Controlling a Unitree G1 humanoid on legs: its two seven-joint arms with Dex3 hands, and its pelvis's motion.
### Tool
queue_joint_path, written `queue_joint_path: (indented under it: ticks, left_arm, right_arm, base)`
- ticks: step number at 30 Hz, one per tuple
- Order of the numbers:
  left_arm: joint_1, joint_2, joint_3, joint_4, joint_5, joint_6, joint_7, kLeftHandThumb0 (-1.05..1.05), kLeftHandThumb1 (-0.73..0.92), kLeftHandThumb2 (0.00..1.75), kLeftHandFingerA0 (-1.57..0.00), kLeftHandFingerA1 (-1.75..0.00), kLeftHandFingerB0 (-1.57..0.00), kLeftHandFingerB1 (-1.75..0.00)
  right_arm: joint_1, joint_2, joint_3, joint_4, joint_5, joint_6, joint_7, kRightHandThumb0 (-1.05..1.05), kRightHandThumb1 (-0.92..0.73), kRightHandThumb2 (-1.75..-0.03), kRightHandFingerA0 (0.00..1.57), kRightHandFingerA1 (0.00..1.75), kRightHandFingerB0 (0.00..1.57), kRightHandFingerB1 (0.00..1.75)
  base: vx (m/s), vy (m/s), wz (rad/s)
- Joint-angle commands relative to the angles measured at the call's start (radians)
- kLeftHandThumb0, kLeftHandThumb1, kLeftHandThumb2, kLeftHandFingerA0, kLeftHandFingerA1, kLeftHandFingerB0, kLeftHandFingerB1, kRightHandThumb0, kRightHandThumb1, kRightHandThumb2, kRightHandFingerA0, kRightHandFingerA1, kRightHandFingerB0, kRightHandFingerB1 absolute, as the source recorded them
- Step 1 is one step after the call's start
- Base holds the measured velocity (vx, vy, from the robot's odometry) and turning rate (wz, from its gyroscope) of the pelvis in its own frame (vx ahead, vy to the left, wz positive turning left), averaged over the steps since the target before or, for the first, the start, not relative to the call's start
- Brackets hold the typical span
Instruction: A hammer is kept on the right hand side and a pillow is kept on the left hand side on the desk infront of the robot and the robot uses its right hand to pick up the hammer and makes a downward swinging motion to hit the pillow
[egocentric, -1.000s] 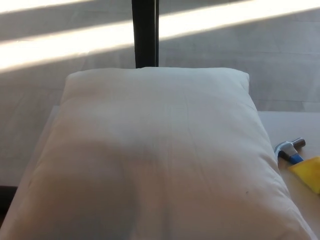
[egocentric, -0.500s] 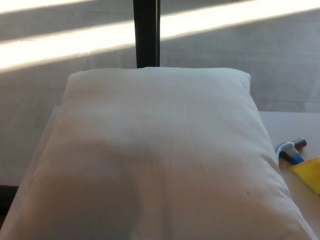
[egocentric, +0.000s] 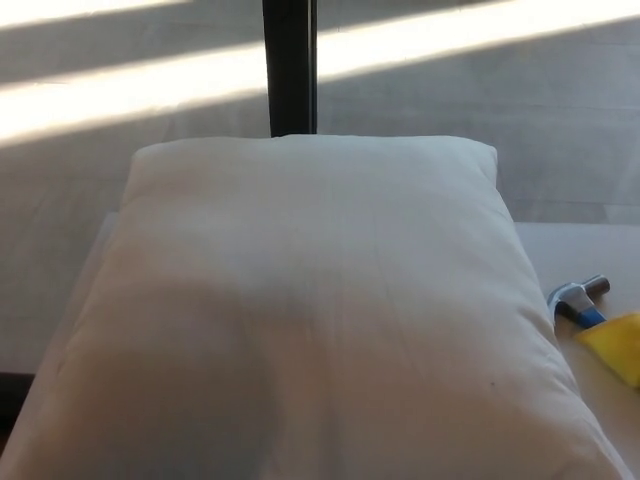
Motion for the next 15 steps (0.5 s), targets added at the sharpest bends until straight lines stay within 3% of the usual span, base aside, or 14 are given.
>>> queue_joint_path:
  ticks: [1,4,8,11,12,13,14,15]
  left_arm:
    - [-0.005,0.008,0.0,-0.001,-0.004,0.016,0.012,-0.75,0.77,0.63,-0.72,-0.59,-0.65,-0.48]
    - [-0.005,0.011,-0.005,-0.001,0.001,0.009,0.01,-0.73,0.78,0.63,-0.73,-0.58,-0.64,-0.47]
    - [-0.005,0.016,0.0,-0.006,-0.004,0.015,0.009,-0.73,0.78,0.64,-0.7,-0.57,-0.62,-0.47]
    - [-0.007,0.021,-0.001,-0.008,-0.004,0.016,0.004,-0.73,0.79,0.63,-0.69,-0.57,-0.57,-0.47]
    - [-0.008,0.021,0.004,-0.007,-0.009,0.02,0.008,-0.73,0.78,0.63,-0.7,-0.57,-0.56,-0.47]
    - [-0.01,0.021,0.012,-0.007,-0.017,0.028,0.008,-0.73,0.77,0.63,-0.7,-0.56,-0.54,-0.46]
    - [-0.01,0.022,0.021,-0.006,-0.026,0.029,0.002,-0.72,0.77,0.63,-0.69,-0.58,-0.5,-0.44]
    - [-0.01,0.022,0.021,-0.006,-0.026,0.029,0.002,-0.72,0.77,0.63,-0.69,-0.58,-0.5,-0.44]
  right_arm:
    - [0.01,0.03,-0.134,0.096,0.213,0.021,-0.109,-0.74,-0.63,-0.97,0.2,0.59,0.09,0.45]
    - [0.019,0.028,-0.106,0.116,0.186,0.036,-0.084,-0.7,-0.61,-0.93,0.26,0.57,0.18,0.47]
    - [0.059,0.06,0.036,0.119,0.091,-0.029,-0.005,-0.67,-0.56,-0.89,0.2,0.55,0.05,0.39]
    - [0.078,0.069,0.154,0.126,0.05,-0.043,0.033,-0.67,-0.56,-0.89,0.25,0.56,0.05,0.32]
    - [0.085,0.066,0.211,0.13,0.018,-0.046,0.036,-0.63,-0.73,-0.61,0.31,0.51,0.1,0.25]
    - [0.089,0.067,0.252,0.132,0.003,-0.053,0.034,-0.67,-0.58,-0.9,0.42,0.74,0.05,0.34]
    - [0.095,0.07,0.297,0.133,-0.012,-0.06,0.059,-0.62,-0.69,-0.63,0.31,0.54,0.12,0.24]
    - [0.095,0.07,0.297,0.133,-0.012,-0.06,0.059,-0.62,-0.69,-0.63,0.31,0.54,0.12,0.24]
  base:
    - [0.0,0.0,0.0]
    - [0.0,0.0,0.0]
    - [0.0,0.0,0.0]
    - [0.0,0.0,0.0]
    - [0.0,0.0,0.0]
    - [0.0,0.0,0.0]
    - [0.0,0.0,0.0]
    - [0.0,0.0,0.0]
